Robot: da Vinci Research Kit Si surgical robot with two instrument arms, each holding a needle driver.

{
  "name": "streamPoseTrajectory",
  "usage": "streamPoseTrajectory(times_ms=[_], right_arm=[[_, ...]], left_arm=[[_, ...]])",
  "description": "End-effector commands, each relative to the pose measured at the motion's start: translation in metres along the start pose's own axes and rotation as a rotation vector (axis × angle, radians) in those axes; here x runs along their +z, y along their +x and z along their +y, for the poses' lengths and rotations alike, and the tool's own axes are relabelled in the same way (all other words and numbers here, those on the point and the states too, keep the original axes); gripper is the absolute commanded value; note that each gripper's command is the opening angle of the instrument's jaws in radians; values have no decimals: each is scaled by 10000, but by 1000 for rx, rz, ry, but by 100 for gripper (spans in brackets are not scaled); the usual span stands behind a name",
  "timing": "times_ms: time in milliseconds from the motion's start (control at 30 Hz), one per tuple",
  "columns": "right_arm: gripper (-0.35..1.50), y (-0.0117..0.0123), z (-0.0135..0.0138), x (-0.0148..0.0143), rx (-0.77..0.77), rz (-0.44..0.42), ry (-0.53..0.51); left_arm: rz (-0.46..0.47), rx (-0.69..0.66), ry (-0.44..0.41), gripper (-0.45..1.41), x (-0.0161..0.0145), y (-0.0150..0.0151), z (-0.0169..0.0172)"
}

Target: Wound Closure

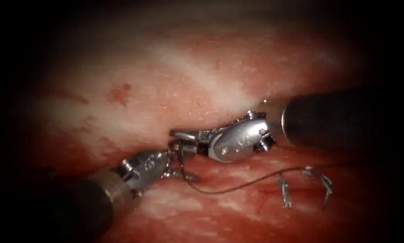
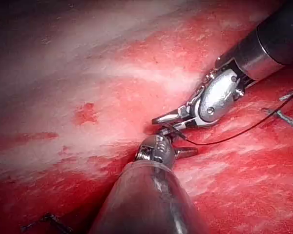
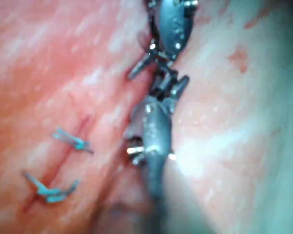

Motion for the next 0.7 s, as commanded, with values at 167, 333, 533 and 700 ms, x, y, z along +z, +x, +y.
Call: streamPoseTrajectory(times_ms=[167, 333, 533, 700], right_arm=[[-35, -16, -19, -3, 10, -15, 0], [-35, -13, -15, -7, 23, -15, -15], [-35, -9, -14, -8, 83, -19, -3], [-35, -11, -15, -8, 187, -36, 21]], left_arm=[[0, -1, 2, 19, 9, -2, -2], [0, -1, 2, 19, 9, -2, -1], [0, -1, 1, 19, 8, -3, -1], [0, -2, 1, 19, 8, -2, -1]])
